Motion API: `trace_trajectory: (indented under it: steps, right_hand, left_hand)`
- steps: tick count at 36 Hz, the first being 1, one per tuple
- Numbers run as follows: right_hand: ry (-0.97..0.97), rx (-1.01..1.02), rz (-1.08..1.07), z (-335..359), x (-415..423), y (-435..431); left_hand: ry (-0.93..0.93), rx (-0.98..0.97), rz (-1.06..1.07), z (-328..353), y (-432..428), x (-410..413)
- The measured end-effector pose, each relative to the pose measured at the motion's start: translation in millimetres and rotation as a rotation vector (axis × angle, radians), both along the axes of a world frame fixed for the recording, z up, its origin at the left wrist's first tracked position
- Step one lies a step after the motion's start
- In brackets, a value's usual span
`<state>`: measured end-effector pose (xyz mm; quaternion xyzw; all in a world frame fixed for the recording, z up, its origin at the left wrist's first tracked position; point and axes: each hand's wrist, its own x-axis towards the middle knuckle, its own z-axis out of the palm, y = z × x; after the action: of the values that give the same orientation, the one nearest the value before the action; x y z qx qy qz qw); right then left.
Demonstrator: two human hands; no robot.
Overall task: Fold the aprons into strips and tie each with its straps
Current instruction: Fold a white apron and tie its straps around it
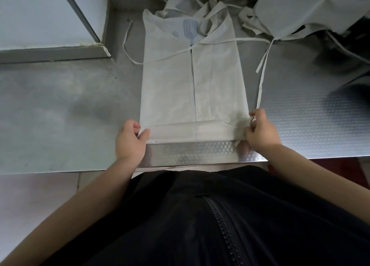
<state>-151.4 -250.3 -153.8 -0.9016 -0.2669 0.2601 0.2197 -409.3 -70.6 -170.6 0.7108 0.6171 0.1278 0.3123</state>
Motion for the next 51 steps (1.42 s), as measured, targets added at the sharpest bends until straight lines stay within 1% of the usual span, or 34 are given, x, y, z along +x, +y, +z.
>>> trace_trajectory:
  steps: [5, 8, 11, 13, 16, 18, 19, 21, 23, 24, 25, 28, 31, 33, 36, 38, 41, 44, 48, 51]
  right_hand:
    - [0.005, 0.004, 0.036, 2.7, -0.5, -4.7]
    - [-0.036, -0.039, 0.056, 2.7, -0.8, -5.8]
    - [-0.127, -0.155, 0.157, 7.1, -3.0, -7.1]
    - [-0.173, -0.230, 0.257, 9.2, -3.5, -7.2]
    - [-0.161, -0.291, 0.390, 10.1, 0.2, -8.9]
    - [-0.141, -0.293, 0.439, 11.1, 2.9, -11.0]
    - [-0.127, -0.293, 0.453, 11.9, 3.6, -12.1]
    - [-0.113, -0.303, 0.478, 14.0, 4.8, -12.9]
    - [-0.109, -0.310, 0.480, 15.2, 5.9, -11.8]
    - [-0.112, -0.306, 0.474, 15.9, 7.0, -11.4]
    - [-0.120, -0.299, 0.473, 16.3, 7.5, -11.0]
    - [-0.169, -0.265, 0.474, 14.7, 10.1, -11.9]
    - [-0.146, -0.222, 0.401, 12.3, 10.9, -12.5]
    - [-0.100, -0.180, 0.322, 14.9, 11.5, -10.4]
    - [0.015, -0.169, 0.257, 21.4, 14.5, -5.8]
    - [0.072, -0.187, 0.237, 21.7, 19.5, -2.7]
    - [0.103, -0.133, 0.175, 19.4, 26.8, 2.4]
    - [0.081, -0.093, 0.111, 15.2, 31.8, 10.5]
    - [0.066, -0.109, -0.037, 8.0, 31.2, 22.1]
    - [0.013, -0.170, -0.094, 3.6, 28.7, 30.8]
  left_hand:
    - [0.023, 0.031, -0.033, 0.0, 3.0, -0.2]
    - [0.096, 0.078, -0.090, -0.9, 0.9, -0.3]
    - [0.191, 0.111, -0.145, 1.9, -0.2, -1.0]
    - [0.211, 0.125, -0.176, 3.4, 1.6, -1.9]
    - [0.194, 0.112, -0.171, 3.9, 4.9, -0.8]
    - [0.197, 0.103, -0.153, 3.4, 6.7, -0.6]
    - [0.195, 0.131, -0.160, 3.6, 7.0, -1.7]
    - [0.158, 0.273, -0.276, 1.3, 9.4, -5.9]
    - [0.140, 0.378, -0.496, -2.9, 12.4, -11.5]
    - [0.134, 0.371, -0.591, -4.1, 14.6, -13.5]
    - [0.133, 0.323, -0.646, -4.4, 15.9, -15.2]
    - [0.182, 0.182, -0.670, 3.2, 15.5, -16.3]
    - [0.255, 0.088, -0.718, 10.0, 19.2, -18.8]
    - [0.203, 0.057, -0.696, 12.0, 26.1, -20.0]
    - [0.028, -0.011, -0.544, 19.4, 32.6, -13.9]
    - [-0.003, -0.108, -0.442, 21.8, 35.6, -7.0]
    - [-0.042, -0.211, -0.304, 18.5, 41.7, 0.2]
    - [-0.014, -0.195, -0.187, 13.8, 47.5, 9.0]
    - [0.109, -0.099, -0.078, 14.0, 47.4, 21.6]
    - [0.220, -0.038, -0.073, 10.5, 50.5, 25.8]
